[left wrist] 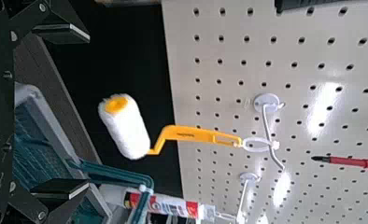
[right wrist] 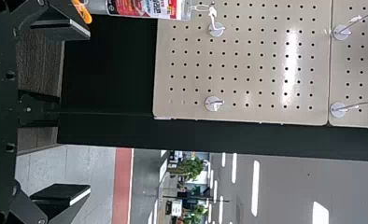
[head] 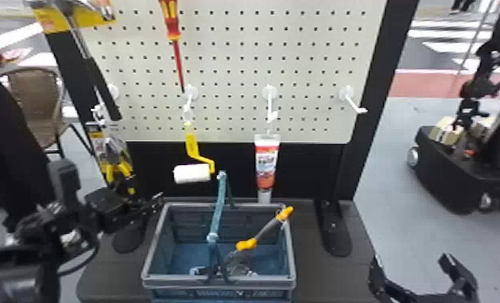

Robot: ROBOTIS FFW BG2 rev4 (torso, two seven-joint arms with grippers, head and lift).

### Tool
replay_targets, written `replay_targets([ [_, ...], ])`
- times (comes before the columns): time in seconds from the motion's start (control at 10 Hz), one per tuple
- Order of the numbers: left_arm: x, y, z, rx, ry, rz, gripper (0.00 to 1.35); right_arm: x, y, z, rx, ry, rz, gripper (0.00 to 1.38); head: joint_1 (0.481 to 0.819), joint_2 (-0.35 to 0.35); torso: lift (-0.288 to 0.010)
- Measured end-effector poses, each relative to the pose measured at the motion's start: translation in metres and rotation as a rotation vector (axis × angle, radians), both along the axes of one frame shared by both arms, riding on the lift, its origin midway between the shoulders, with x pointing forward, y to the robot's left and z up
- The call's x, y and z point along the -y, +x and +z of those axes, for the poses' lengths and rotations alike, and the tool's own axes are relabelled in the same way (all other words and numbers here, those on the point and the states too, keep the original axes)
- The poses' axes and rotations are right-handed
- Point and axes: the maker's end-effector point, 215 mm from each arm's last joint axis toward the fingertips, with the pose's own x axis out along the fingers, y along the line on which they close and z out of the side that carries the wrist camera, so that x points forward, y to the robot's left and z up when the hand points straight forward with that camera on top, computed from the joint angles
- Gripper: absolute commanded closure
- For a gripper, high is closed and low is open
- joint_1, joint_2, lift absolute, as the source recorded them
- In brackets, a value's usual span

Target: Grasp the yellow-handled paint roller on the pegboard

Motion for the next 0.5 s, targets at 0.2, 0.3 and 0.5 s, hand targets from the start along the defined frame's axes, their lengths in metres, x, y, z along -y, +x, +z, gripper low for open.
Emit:
replay_targets([
  [0.2, 0.023, 0.02, 0.028, 0.013, 0.023, -0.081, 0.2, -0.005, 0.002, -0.001, 0.003, 0.004, 0.013, 0.14, 0.549, 0.0, -0.1],
  [0.3, 0.031, 0.028, 0.042, 0.018, 0.037, -0.116, 0.2, -0.007, 0.004, -0.001, 0.004, 0.004, 0.017, 0.14, 0.549, 0.0, -0.1],
  [0.5, 0.045, 0.039, 0.053, -0.001, 0.04, -0.174, 0.2, -0.01, 0.006, -0.001, 0.007, 0.006, 0.024, 0.14, 0.549, 0.0, -0.1],
])
